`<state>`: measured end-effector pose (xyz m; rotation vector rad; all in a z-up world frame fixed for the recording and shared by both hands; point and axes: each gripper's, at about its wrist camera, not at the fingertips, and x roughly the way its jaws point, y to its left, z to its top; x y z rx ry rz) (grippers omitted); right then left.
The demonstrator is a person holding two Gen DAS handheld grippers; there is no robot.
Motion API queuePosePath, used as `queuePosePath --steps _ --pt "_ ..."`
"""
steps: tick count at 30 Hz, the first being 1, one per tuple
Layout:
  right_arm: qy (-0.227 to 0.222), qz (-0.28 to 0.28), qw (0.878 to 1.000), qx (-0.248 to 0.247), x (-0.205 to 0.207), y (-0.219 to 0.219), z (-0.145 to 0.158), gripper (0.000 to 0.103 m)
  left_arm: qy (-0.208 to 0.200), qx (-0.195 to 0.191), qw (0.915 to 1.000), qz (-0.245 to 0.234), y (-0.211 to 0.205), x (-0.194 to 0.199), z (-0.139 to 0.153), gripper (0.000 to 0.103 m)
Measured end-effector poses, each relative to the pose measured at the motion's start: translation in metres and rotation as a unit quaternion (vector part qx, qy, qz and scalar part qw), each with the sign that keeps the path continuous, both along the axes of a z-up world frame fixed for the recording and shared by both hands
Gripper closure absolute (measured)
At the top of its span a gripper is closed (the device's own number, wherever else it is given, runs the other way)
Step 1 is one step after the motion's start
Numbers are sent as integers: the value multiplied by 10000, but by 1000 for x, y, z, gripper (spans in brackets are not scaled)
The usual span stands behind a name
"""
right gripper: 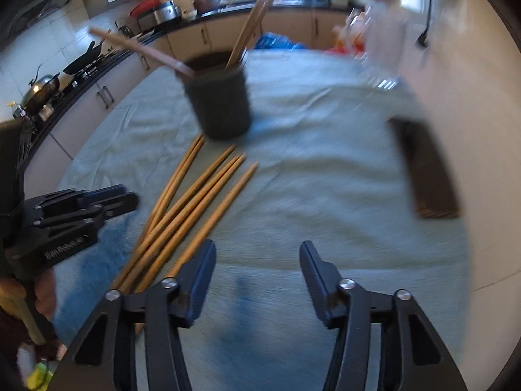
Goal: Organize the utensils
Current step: 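Move both open tools back down to the remaining chopsticks, then close the left tool on a chopstick while the right tool grasps another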
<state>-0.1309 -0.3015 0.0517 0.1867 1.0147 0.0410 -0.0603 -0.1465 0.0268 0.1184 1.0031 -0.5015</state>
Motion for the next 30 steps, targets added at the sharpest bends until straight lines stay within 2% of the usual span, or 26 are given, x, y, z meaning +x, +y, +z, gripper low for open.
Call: queuePosePath --steps 4,9,13,16,18,20,21,22,23,24,25,28,30 --pt "93 -7 9997 207 17 12 -23 54 2 93 9999 -45 -7 10 -10 88" --pt "-76 3 9999 -105 27 23 -25 54 5 96 10000 -22 -10 20 -11 89" --pt "-131 -68 9993 -345 33 25 -27 62 3 84 10000 -23 -14 25 -11 89" --pt "-153 -80 9986 -503 36 27 -27 62 -83 221 9997 -12 -20 27 -11 89" --pt "-162 -102 9981 -583 37 30 -27 62 43 370 9993 -51 -29 31 -15 89" --pt "-184 -124 9976 -655 39 32 -28 62 -135 551 9983 -93 -36 29 -14 89" --pt "-195 -136 9973 -697 41 33 -28 62 -201 673 9974 -142 -40 29 -14 89" --pt "-204 -139 9970 -734 42 34 -28 62 -199 700 9973 -126 -40 29 -14 95" --pt "-214 -136 9965 -791 44 36 -29 62 -163 669 9976 -92 -39 31 -13 95" --pt "-223 -125 9962 -834 44 37 -29 64 -82 580 9983 -55 -36 33 -13 96" --pt "-228 -108 9962 -834 44 37 -29 72 3 498 9988 -14 -30 34 -12 97" --pt "-165 -26 9962 -858 44 32 -28 88 95 482 9988 43 -14 34 -12 97" --pt "-94 -17 9963 -850 41 25 -28 88 154 466 9988 50 -1 31 -12 97"
